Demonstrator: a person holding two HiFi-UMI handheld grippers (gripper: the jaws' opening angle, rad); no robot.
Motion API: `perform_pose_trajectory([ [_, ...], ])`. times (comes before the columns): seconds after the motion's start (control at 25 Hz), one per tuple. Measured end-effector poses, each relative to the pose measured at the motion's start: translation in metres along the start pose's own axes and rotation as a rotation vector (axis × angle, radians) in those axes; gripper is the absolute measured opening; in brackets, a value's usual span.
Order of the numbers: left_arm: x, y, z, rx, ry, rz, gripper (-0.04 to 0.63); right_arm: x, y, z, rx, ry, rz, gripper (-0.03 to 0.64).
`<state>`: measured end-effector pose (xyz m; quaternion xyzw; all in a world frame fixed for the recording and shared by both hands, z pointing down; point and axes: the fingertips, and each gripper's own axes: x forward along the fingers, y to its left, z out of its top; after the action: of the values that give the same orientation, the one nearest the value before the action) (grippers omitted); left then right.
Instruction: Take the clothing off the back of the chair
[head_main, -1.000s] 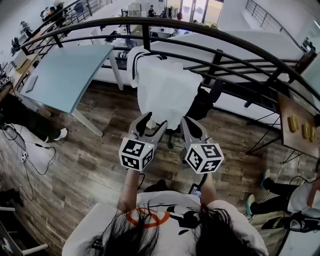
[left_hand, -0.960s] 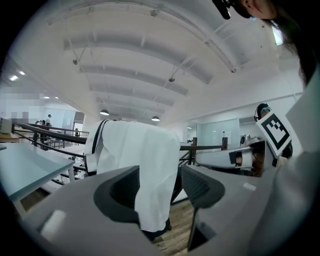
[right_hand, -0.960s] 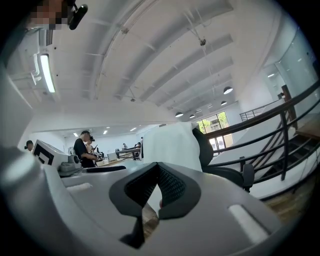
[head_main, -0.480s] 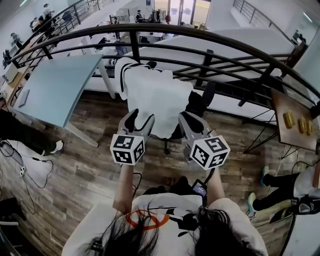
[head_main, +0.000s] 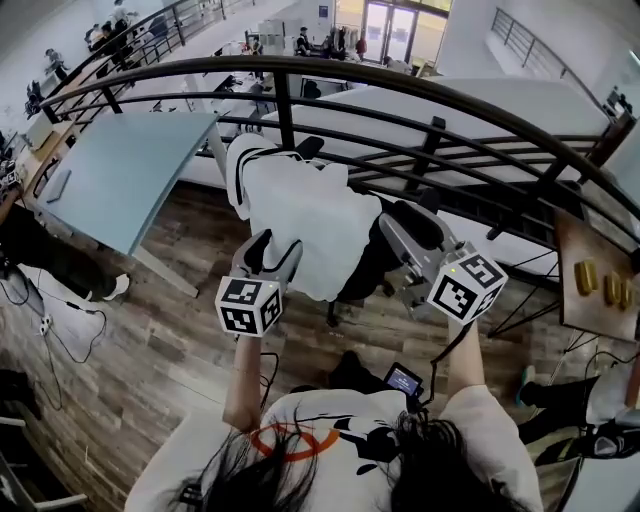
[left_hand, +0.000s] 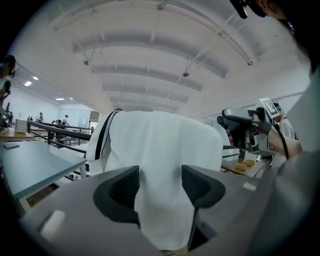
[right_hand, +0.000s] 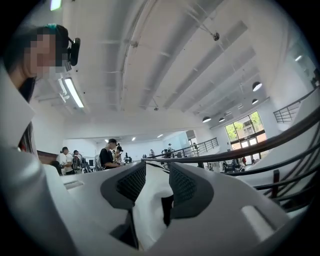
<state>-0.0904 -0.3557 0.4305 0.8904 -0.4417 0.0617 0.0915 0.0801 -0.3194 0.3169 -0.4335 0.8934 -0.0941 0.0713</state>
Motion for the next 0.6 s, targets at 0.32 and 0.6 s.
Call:
perform_pose_trajectory([
  [0.32,0.015,0.008,0.000,-0.001,-0.020,0.052,0.357,0.062,-0.072,0.008,0.110,0.091,0.176,0.243],
  [0.6,0.019,0.013,0.000,0.012,0.001,0.051,0.348,0.152,-0.079,-0.058,0.226,0.367,0.427,0.470],
])
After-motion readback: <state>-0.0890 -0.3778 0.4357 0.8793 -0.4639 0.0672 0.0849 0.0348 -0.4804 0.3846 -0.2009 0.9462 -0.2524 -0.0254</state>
